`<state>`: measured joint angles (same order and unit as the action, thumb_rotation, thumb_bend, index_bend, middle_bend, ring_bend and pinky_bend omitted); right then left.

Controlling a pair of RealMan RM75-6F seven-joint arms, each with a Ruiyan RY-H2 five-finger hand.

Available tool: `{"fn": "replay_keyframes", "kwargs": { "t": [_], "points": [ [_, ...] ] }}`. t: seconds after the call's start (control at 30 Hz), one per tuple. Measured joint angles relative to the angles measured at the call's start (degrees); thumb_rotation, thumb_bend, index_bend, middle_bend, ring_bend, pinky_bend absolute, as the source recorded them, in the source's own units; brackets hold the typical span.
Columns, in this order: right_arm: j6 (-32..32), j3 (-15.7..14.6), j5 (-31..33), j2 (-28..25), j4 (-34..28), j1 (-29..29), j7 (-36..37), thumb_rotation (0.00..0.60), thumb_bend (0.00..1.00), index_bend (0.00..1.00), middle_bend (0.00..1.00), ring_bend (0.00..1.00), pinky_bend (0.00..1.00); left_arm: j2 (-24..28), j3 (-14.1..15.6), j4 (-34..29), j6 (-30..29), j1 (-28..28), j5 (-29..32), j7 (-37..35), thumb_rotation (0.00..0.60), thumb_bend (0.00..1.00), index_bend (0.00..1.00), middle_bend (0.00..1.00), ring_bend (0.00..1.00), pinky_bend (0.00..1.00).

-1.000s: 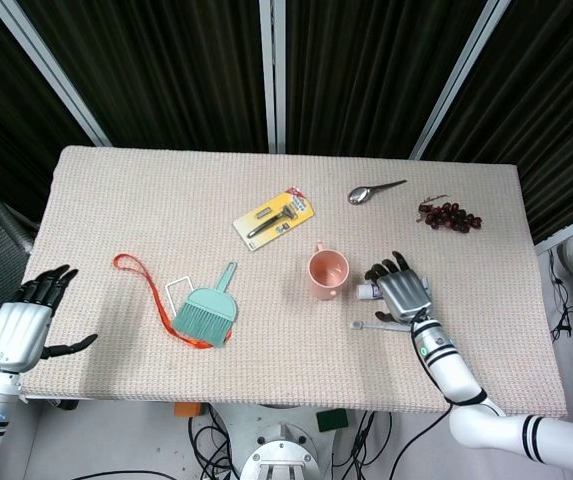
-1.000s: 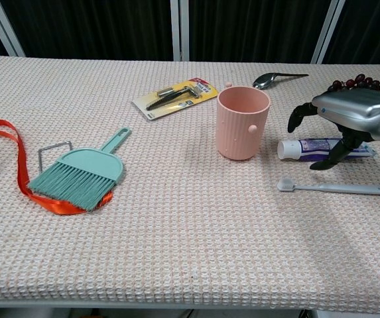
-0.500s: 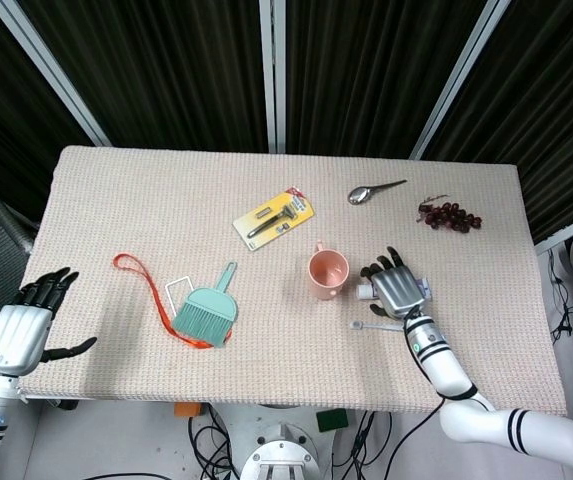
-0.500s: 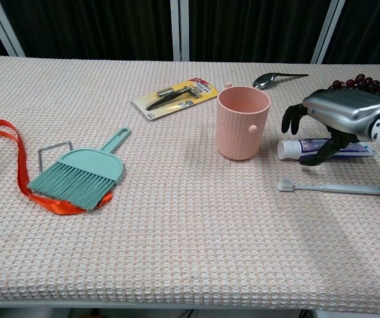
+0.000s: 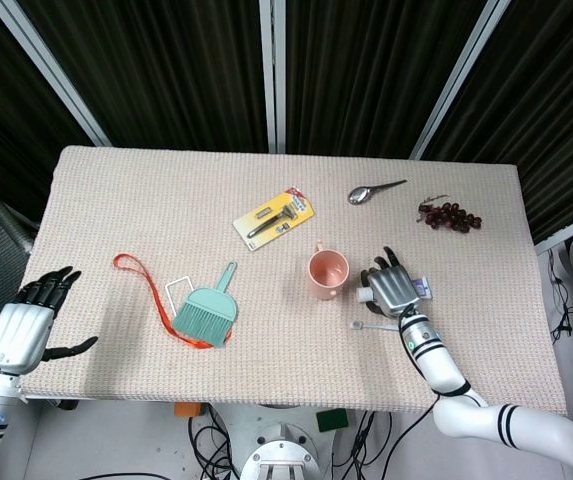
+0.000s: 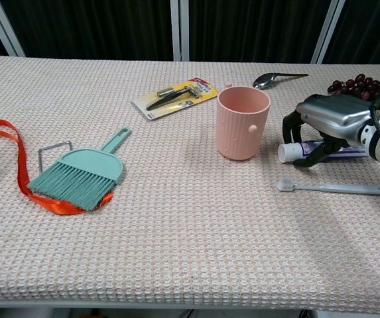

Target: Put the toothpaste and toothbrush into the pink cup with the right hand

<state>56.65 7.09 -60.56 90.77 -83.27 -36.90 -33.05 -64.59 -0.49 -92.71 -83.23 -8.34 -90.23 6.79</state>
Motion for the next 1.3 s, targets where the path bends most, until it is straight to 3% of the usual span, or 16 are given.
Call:
{"fn": "replay_keyframes", "kwargs": {
  "t": [0.23, 0.43, 0.57, 0.7, 0.83, 1.1, 1.3],
  "points": [
    [3.6, -0.3, -3.7, -1.3, -0.6, 1.4, 3.3, 0.600, 0.65, 0.70, 0.61, 0.22, 0.00, 0.4, 0.3, -0.6, 0.2, -0.1, -0.5, 0.0, 0.379, 0.09, 0.09, 0.08, 0.11, 0.22],
    [6.9, -0.3, -7.6, -7.6, -5.2, 3.9, 9.6, 0.600, 0.65, 0.72, 0.63, 0.22, 0.00, 0.4, 0.5, -1.3, 0.1, 0.2, -0.3, 0.5, 0.377, 0.09, 0.09, 0.08, 0.11, 0.22],
    [10.7, 1.2, -10.8, -13.6, -10.3, 5.7, 15.5, 0.600, 0.66, 0.73, 0.64, 0.22, 0.00, 0.1, 0.6, -0.9, 0.2, 0.3, 0.0, 0.2, 0.378, 0.08, 0.09, 0.08, 0.11, 0.22],
    [14.0, 4.0, -13.7, -16.1, -13.5, 6.3, 22.3, 0.600, 0.68, 0.74, 0.65, 0.23, 0.00, 0.0, 0.5, -0.5, 0.0, 0.3, 0.0, -0.3, 0.380, 0.09, 0.09, 0.08, 0.11, 0.22],
    [16.5, 7.2, -15.3, -14.5, -14.1, 6.0, 30.4, 0.600, 0.67, 0.74, 0.64, 0.23, 0.00, 0.0, 0.4, 0.2, 0.0, 0.4, 0.3, -0.9, 0.379, 0.09, 0.09, 0.08, 0.11, 0.22],
    [16.8, 11.3, -17.8, -5.9, -11.0, 2.6, 48.5, 0.600, 0.66, 0.75, 0.65, 0.23, 0.00, 0.2, 0.3, 1.1, 0.4, 0.2, 0.4, -1.9, 0.378, 0.09, 0.09, 0.08, 0.11, 0.22],
    [15.5, 14.1, -16.0, 1.1, -8.2, -0.7, 55.4, 0.600, 0.67, 0.75, 0.65, 0.23, 0.00, 0.3, 0.2, 1.8, 0.3, 0.4, 1.1, -2.7, 0.385, 0.09, 0.09, 0.08, 0.11, 0.22]
  ]
}}
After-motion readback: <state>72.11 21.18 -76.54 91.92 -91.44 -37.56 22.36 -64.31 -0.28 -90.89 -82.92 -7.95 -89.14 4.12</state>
